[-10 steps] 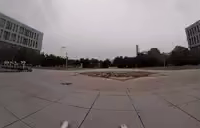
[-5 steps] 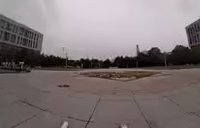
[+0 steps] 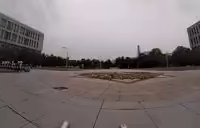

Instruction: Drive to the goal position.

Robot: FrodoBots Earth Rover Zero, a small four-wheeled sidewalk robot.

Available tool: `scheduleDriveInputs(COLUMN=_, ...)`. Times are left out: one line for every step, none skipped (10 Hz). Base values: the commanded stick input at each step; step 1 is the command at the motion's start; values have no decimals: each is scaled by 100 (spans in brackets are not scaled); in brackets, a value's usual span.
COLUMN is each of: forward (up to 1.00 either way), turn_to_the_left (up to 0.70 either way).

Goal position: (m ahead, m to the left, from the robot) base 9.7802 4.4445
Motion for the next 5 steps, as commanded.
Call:
scheduleDriveInputs(forward=70, turn_to_the_left=0)
scheduleDriveInputs(forward=70, turn_to_the_left=0)
scheduleDriveInputs(forward=70, turn_to_the_left=0)
scheduleDriveInputs(forward=70, turn_to_the_left=0)
scheduleDriveInputs(forward=70, turn_to_the_left=0)
